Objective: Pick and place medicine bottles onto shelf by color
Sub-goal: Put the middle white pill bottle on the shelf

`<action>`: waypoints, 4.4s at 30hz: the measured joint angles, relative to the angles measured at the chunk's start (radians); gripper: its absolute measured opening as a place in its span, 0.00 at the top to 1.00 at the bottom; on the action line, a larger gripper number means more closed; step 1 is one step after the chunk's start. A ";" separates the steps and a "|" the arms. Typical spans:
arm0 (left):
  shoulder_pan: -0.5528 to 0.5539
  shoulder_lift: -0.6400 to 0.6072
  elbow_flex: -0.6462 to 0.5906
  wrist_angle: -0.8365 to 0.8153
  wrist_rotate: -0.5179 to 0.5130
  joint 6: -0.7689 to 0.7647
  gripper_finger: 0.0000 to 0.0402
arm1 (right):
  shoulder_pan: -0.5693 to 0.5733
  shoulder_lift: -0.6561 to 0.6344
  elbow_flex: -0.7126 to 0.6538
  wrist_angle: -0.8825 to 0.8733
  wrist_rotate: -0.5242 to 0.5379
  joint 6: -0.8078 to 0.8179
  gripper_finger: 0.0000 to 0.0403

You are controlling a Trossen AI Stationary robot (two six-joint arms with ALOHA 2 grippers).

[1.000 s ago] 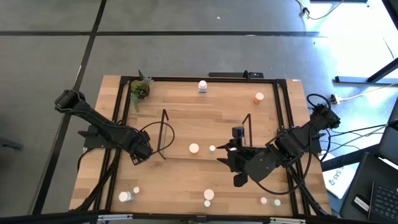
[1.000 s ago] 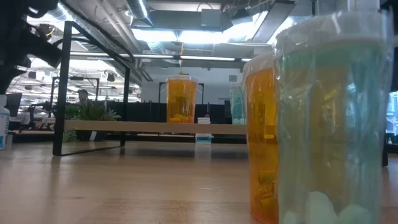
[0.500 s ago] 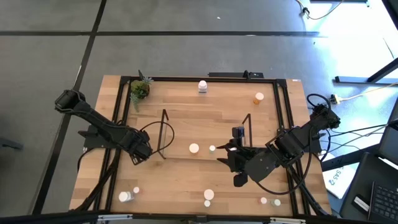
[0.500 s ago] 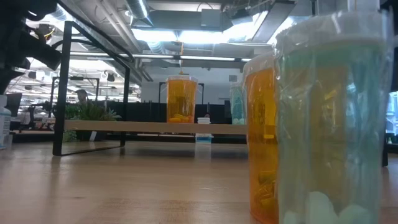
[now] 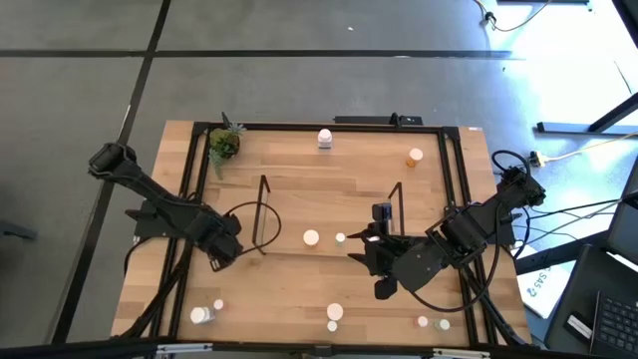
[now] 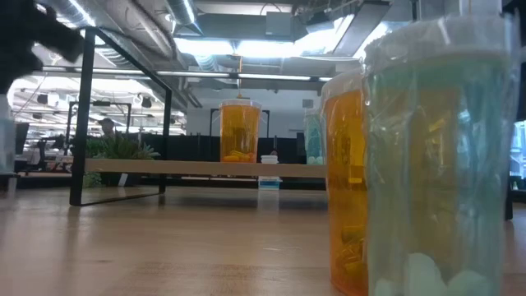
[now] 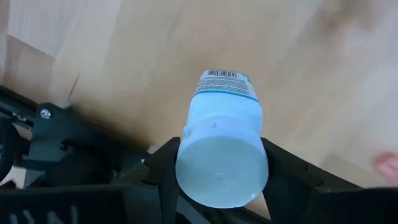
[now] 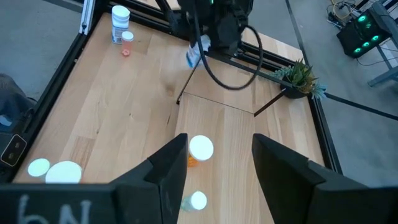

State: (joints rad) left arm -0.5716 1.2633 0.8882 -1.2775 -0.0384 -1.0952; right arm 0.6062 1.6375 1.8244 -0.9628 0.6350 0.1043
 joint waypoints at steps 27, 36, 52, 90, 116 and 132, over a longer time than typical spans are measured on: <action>-0.183 0.001 0.639 -0.294 -0.237 0.048 0.60 | 0.000 0.000 0.000 -0.036 0.079 0.130 0.55; -0.088 0.117 0.799 -0.271 -0.311 0.321 0.60 | -0.002 0.000 0.000 -0.038 0.137 0.149 0.55; 0.120 0.423 0.894 -0.167 -0.261 0.742 0.60 | -0.002 0.000 0.000 -0.037 0.151 0.157 0.55; 0.333 0.547 0.805 -0.164 -0.100 0.738 0.60 | -0.002 0.000 0.000 -0.060 0.150 0.179 0.55; 0.323 0.547 0.610 0.007 -0.082 0.739 0.60 | -0.002 0.000 0.000 -0.060 0.150 0.176 0.55; 0.323 0.547 0.610 0.007 -0.067 0.790 0.50 | -0.002 0.000 0.000 -0.060 0.150 0.176 0.55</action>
State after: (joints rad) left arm -0.2489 1.8103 1.4986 -1.2705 -0.1059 -0.3055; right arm 0.6041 1.6379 1.8240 -1.0225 0.7849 0.2802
